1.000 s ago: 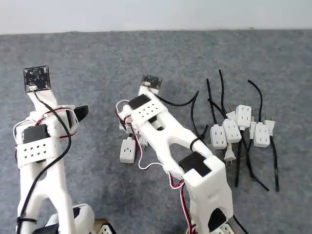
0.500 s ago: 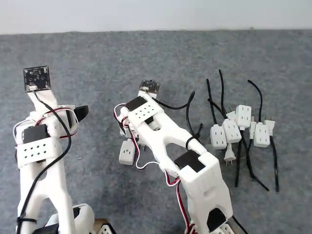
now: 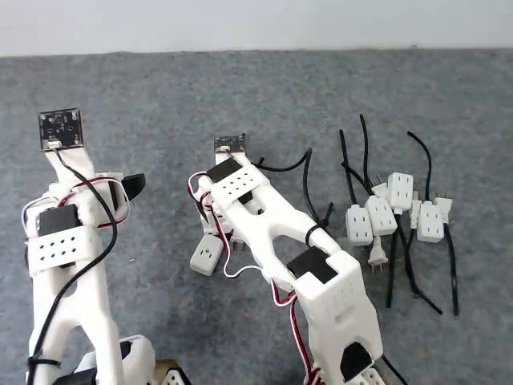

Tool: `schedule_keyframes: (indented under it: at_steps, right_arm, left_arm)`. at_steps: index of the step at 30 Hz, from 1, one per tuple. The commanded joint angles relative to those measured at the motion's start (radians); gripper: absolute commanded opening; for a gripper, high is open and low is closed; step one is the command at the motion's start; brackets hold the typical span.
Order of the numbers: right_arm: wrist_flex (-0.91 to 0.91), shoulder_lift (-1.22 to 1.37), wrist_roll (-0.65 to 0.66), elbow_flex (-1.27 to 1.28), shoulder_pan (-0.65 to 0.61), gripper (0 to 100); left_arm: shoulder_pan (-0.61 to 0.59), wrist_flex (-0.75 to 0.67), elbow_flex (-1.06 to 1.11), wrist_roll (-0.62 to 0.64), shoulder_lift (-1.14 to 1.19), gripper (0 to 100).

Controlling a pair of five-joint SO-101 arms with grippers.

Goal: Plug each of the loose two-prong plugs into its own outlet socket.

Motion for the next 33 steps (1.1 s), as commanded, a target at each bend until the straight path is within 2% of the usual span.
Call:
schedule_keyframes:
  at_steps: [1, 11, 28, 33]
  right_arm:
    - [0.008, -0.008, 0.023, -0.021, 0.010, 15.4]
    - [0.018, 0.107, 0.025, -0.028, 0.045, 15.4]
    - [0.012, 0.097, 0.025, -0.028, 0.047, 15.7]
    - [0.012, 0.088, 0.025, -0.035, 0.096, 15.8]
  left_arm:
    - [-0.006, -0.025, -0.005, 0.009, 0.002, 35]
    - [-0.006, -0.025, -0.005, -0.014, 0.002, 35]
    - [-0.005, -0.025, -0.004, -0.015, 0.002, 35]
    - [-0.005, -0.025, -0.004, -0.015, 0.002, 35]
